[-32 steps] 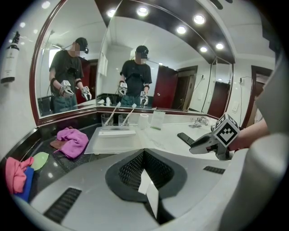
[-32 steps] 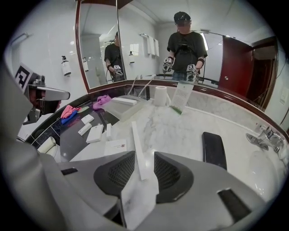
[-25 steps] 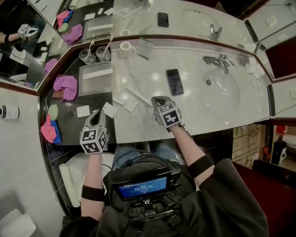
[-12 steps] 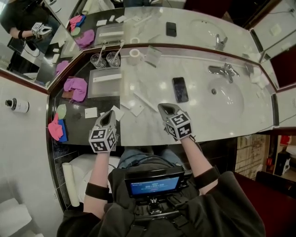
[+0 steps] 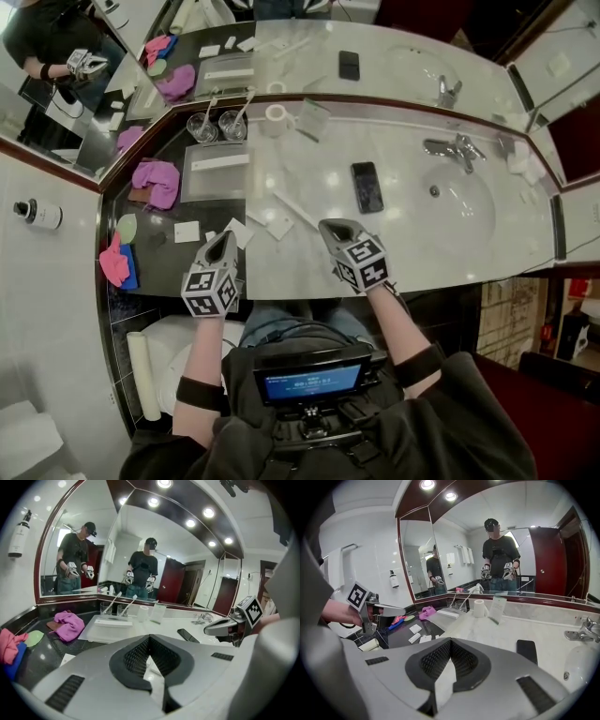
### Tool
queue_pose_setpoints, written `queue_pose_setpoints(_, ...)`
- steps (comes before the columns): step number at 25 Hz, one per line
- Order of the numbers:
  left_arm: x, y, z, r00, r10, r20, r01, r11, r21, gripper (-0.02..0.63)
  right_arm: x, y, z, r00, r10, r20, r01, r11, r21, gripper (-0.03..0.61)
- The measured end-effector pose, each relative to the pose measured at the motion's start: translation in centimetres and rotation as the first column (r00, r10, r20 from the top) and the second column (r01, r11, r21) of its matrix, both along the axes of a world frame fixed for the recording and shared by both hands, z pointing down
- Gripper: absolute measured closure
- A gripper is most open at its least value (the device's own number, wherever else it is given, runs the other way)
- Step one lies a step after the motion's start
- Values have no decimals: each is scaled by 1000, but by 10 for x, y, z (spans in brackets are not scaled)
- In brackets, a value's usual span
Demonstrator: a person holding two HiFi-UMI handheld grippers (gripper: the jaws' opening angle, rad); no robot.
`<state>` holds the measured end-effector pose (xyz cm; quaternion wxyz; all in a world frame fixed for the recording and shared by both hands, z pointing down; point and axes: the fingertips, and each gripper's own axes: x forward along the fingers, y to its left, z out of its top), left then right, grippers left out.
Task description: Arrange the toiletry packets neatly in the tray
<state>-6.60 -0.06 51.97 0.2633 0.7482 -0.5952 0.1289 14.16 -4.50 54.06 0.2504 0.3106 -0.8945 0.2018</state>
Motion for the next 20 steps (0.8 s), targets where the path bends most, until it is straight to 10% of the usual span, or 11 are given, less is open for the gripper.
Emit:
queue_pose_setpoints(12,-42,-67,16,945,259,202,-247,966,-82,392,-63,-6,3,999,-46,26,47,999,-18,574)
queue_pose_setpoints(16,-55,-108,32,871,419,258,-388,907,-163,314,-91,-16,8,998,-41,47,43,998,-42,574)
queue_pose_setpoints(20,-57,-139,53,726,605,325,-531,795,-294,276,-111,-25,28,998,-24,56,28,997,-67,574)
